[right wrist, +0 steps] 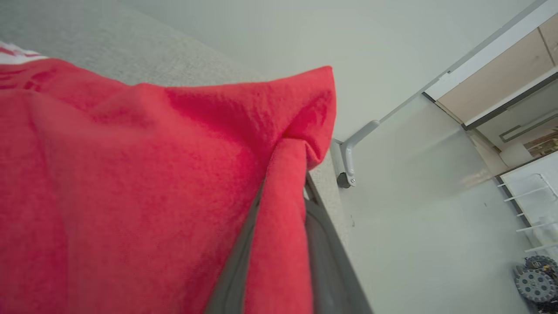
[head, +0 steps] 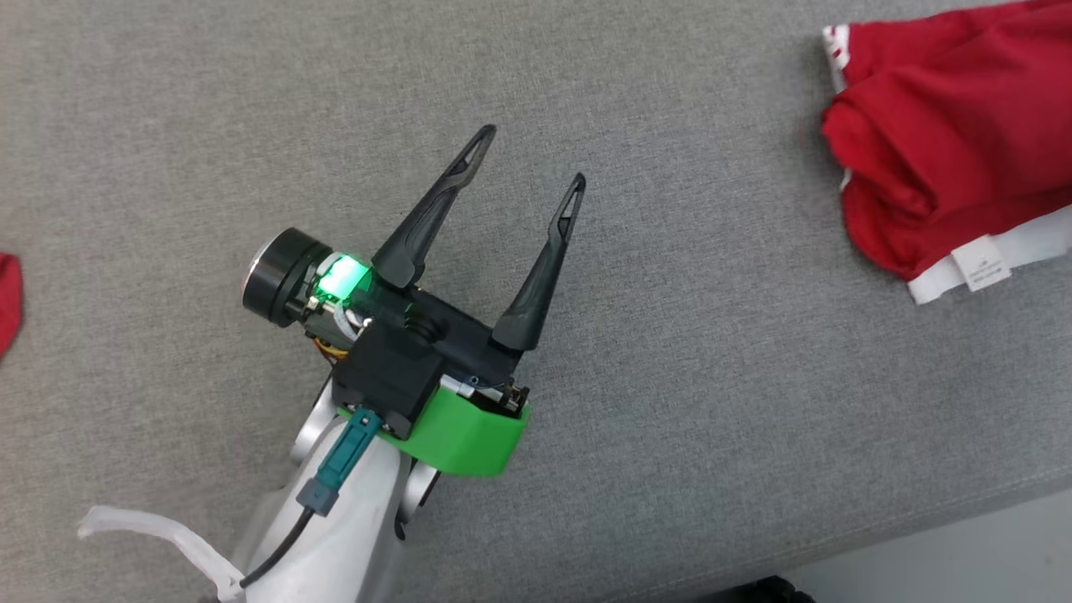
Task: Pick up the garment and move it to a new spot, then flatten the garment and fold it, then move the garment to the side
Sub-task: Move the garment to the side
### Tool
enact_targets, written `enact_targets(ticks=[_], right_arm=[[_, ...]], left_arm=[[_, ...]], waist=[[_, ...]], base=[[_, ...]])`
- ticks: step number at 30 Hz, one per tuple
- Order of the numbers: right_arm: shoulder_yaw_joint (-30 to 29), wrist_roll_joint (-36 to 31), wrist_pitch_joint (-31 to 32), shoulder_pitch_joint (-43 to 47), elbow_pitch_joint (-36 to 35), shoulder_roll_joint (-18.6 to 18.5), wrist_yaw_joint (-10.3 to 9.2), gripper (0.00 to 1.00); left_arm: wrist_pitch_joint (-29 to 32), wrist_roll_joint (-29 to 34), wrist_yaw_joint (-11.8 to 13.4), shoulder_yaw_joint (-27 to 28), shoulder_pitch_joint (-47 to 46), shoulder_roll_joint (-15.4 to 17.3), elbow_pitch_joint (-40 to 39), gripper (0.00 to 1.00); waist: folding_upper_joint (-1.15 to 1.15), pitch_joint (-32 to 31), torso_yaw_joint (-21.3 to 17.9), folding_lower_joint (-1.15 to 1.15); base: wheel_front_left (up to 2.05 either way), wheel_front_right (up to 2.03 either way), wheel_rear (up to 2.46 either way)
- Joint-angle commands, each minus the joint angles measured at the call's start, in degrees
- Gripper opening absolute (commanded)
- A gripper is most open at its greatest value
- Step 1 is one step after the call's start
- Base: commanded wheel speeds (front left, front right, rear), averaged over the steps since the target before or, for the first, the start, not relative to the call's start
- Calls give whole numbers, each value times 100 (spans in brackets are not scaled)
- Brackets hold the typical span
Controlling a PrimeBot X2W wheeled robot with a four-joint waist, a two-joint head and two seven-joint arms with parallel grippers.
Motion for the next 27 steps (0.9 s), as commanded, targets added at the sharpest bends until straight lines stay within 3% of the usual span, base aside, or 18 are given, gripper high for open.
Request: enact_targets(ticks=[1, 5, 15, 16, 17, 24, 27], right_arm=[[32, -143, -17, -66, 94, 14, -10, 0], [-273, -355, -17, -352, 346, -180, -13, 0], [-994, -810, -17, -543, 571, -60, -12, 0], [-1077, -842, -17, -543, 533, -42, -12, 30], [-1151, -877, -16, -522, 518, -16, -12, 100], [-1570, -1025, -17, -292, 208, 281, -12, 100], [-1787, -871, -17, -60, -487, 830, -10, 100]], left_arm=[[2, 44, -13, -24, -115, 56, -27, 100], [1, 33, -23, -146, -228, 73, -80, 100], [1, -59, -7, -148, -217, 134, -49, 100], [1, -60, -5, -145, -206, 134, -41, 100], [1, -67, -1, -140, -199, 132, -32, 100], [1, -255, 88, -58, -79, 53, 12, 100], [1, -336, 164, 47, 46, 31, 47, 100]], waist=[[0, 380, -178, 0], [0, 518, -105, 0], [0, 582, 65, 0], [0, 562, 76, 0], [0, 536, 87, 0], [0, 142, 164, 0], [0, -161, 217, 0]], base=[[0, 0, 0], [0, 0, 0], [0, 0, 0], [0, 0, 0], [0, 0, 0], [0, 0, 0], [0, 0, 0]])
